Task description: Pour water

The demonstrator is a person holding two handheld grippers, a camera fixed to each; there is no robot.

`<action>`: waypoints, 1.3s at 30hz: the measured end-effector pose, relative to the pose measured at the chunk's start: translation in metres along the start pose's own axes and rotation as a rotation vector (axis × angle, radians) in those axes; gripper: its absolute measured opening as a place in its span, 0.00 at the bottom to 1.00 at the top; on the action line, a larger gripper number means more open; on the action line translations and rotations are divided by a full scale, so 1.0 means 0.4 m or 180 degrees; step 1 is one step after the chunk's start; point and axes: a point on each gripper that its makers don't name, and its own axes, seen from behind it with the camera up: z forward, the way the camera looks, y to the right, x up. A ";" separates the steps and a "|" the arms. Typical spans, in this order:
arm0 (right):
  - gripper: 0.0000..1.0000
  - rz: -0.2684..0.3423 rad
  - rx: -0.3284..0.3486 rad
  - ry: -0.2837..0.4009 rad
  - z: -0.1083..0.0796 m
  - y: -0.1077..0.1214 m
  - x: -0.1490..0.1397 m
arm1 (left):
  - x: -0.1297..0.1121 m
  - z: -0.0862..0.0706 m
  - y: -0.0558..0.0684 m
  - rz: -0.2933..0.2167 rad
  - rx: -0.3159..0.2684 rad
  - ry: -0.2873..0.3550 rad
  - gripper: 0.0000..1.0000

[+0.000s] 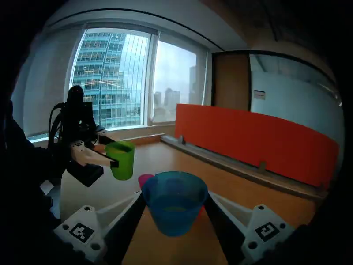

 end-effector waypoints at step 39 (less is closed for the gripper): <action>0.91 -0.0325 0.0159 0.0440 0.106 -0.001 0.239 | -0.040 0.032 0.060 -0.0051 -0.0148 0.0041 0.87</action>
